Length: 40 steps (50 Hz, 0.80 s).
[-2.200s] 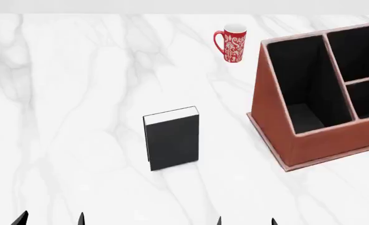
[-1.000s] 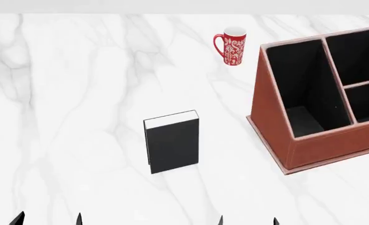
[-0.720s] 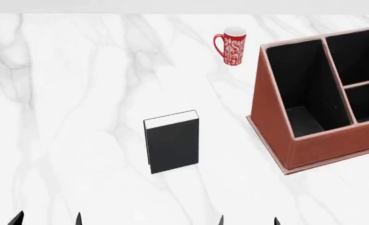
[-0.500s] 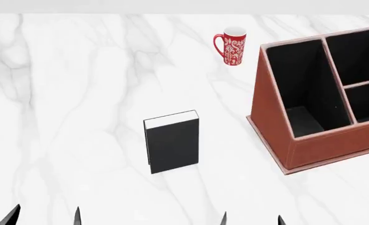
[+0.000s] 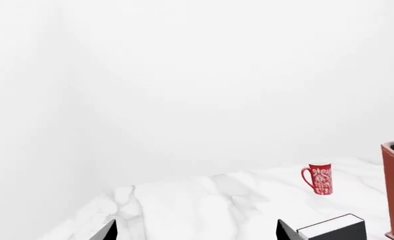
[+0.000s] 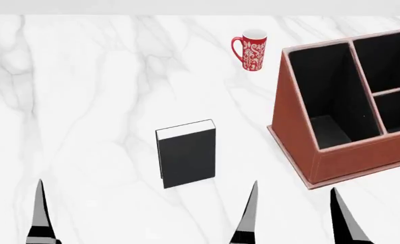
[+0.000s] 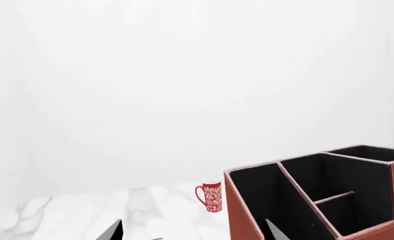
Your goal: Pick up the book and place it in the left compartment of the caddy.
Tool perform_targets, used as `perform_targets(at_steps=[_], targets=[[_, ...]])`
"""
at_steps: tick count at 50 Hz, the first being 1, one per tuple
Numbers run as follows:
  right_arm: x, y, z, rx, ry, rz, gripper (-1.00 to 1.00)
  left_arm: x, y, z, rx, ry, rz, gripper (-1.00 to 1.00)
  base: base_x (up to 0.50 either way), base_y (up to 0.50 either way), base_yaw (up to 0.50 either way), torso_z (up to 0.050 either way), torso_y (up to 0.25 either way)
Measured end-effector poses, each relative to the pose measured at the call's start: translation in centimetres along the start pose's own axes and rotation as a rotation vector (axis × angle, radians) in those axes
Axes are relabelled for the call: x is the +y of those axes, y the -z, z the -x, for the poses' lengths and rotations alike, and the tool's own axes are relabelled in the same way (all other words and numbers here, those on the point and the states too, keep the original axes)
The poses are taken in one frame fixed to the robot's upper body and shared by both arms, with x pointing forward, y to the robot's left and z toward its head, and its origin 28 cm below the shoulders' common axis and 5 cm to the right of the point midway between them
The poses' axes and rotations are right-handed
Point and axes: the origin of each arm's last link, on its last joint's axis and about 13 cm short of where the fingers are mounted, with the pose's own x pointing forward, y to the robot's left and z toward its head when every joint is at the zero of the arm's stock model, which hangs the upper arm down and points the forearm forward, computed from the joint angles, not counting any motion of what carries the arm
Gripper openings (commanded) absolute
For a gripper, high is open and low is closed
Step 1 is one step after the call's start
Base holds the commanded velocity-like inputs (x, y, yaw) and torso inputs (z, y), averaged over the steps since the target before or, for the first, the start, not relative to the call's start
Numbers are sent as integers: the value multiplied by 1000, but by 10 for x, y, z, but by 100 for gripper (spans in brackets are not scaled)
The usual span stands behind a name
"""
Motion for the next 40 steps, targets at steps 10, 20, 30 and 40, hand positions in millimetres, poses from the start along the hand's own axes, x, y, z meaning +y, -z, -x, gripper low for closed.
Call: perform_targets(at_steps=[10, 20, 30, 40], targets=[[2, -32, 9, -77, -11, -5, 100, 15, -28, 13, -77, -65, -49, 100, 0, 0, 0, 0, 0], [-1, -52, 14, -134, 9, -17, 100, 29, -40, 31, -137, -166, -83, 100, 0, 0, 0, 0, 0], [-15, -67, 15, -178, 102, -22, 100, 47, -44, 53, -164, -281, -119, 100, 0, 0, 0, 0, 0], [-26, -80, 16, -215, 179, -27, 100, 58, -47, 69, -178, -360, -152, 100, 0, 0, 0, 0, 0]])
